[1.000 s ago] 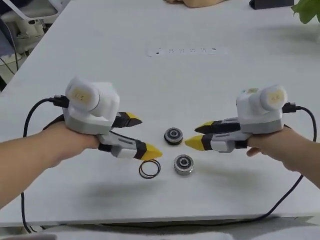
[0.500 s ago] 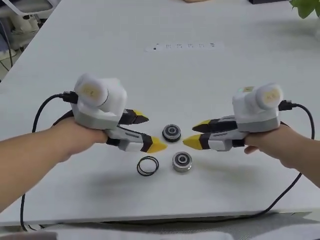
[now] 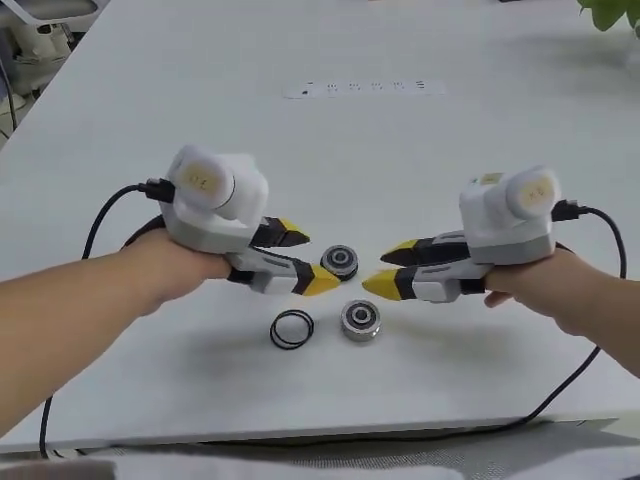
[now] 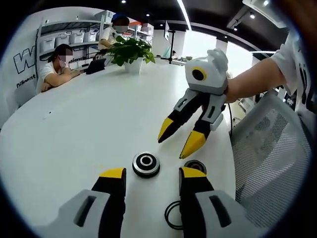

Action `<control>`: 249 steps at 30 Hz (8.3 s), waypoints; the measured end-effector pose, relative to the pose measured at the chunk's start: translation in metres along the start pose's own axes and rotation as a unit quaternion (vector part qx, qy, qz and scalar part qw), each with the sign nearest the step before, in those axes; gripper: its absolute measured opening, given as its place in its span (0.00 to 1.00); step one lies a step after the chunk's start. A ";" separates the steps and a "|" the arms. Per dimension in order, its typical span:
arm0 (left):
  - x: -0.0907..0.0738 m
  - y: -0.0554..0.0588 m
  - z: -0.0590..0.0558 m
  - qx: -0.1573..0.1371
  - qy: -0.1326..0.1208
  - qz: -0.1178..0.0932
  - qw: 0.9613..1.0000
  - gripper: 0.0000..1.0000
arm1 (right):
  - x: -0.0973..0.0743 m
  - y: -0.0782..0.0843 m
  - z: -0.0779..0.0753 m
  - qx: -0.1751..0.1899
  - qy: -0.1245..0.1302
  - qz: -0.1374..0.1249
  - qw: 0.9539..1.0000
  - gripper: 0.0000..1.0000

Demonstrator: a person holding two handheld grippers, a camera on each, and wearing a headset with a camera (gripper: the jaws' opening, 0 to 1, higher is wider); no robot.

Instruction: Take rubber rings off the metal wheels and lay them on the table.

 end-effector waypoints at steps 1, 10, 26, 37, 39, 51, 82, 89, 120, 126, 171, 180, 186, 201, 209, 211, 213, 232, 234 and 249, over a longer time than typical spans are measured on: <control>0.001 0.000 0.000 0.001 0.001 0.000 1.000 0.37 | 0.000 0.001 0.000 0.001 0.000 0.000 1.000 0.31; 0.015 -0.006 -0.003 0.014 0.006 0.004 1.000 0.28 | 0.000 0.004 -0.001 -0.001 0.001 0.003 1.000 0.31; 0.027 -0.003 0.001 0.017 0.001 0.015 1.000 0.16 | -0.004 0.008 -0.003 0.003 0.006 0.002 1.000 0.30; 0.029 -0.004 0.003 0.030 -0.018 0.013 0.999 0.11 | -0.002 0.007 -0.003 0.003 0.004 0.000 1.000 0.30; 0.029 -0.004 0.004 0.025 -0.022 0.012 0.999 0.10 | -0.001 0.006 -0.003 0.002 0.003 -0.001 1.000 0.30; 0.029 -0.004 0.005 0.018 -0.044 0.013 0.999 0.07 | 0.004 0.002 0.000 -0.010 0.007 -0.002 1.000 0.28; 0.029 0.001 -0.006 0.001 -0.068 0.001 0.998 0.07 | 0.028 -0.003 0.002 -0.076 0.035 0.015 0.996 0.23; 0.029 0.001 -0.006 -0.001 -0.067 0.004 0.998 0.07 | 0.025 0.002 0.000 -0.072 0.037 0.022 0.997 0.19; 0.029 0.001 -0.006 -0.010 -0.068 0.004 0.998 0.07 | 0.021 0.004 -0.001 -0.058 0.045 0.026 0.997 0.02; 0.029 0.001 -0.006 -0.006 -0.070 0.004 0.998 0.07 | 0.019 0.004 -0.004 -0.024 0.046 0.022 0.998 0.00; 0.029 0.001 -0.009 0.005 -0.085 0.000 0.996 0.07 | 0.013 -0.011 0.008 0.157 0.004 -0.053 0.986 0.00; 0.030 0.002 -0.010 0.006 -0.083 0.000 0.996 0.07 | 0.015 -0.013 0.007 0.161 -0.008 -0.062 0.985 0.00; 0.030 0.001 -0.010 0.006 -0.083 0.000 0.997 0.07 | 0.012 -0.012 0.007 0.174 -0.017 -0.070 0.982 0.00; 0.030 0.001 -0.011 0.009 -0.079 -0.002 0.997 0.07 | 0.009 -0.015 0.014 0.201 -0.057 -0.090 0.974 0.00; 0.030 0.001 -0.011 0.009 -0.078 -0.004 0.997 0.07 | 0.006 -0.017 0.021 0.204 -0.086 -0.102 0.970 0.00; 0.030 0.002 -0.011 0.009 -0.078 -0.005 0.997 0.07 | 0.007 -0.017 0.021 0.196 -0.087 -0.108 0.971 0.00; 0.030 0.002 -0.011 0.009 -0.079 -0.005 0.997 0.07 | 0.007 -0.015 0.021 0.191 -0.083 -0.112 0.972 0.00; 0.030 0.001 -0.010 0.005 -0.080 -0.003 0.997 0.07 | 0.008 -0.014 0.017 0.199 -0.067 -0.107 0.972 0.00; 0.030 0.001 -0.010 0.003 -0.079 -0.001 0.997 0.07 | 0.008 -0.014 0.016 0.200 -0.064 -0.107 0.972 0.00; 0.027 -0.001 -0.011 0.009 -0.071 0.011 0.997 0.08 | 0.008 -0.012 0.011 0.204 -0.049 -0.100 0.973 0.00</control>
Point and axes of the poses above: the centre of the closed fingertips' face, and the gripper's own axes: x roughly forward along the fingers, z roughly to its left, y roughly out of its underside, the point moved 4 cm from there along -x, roughly backward along the fingers, and after that the axes turned 3 degrees about z, right-handed, at the moved point
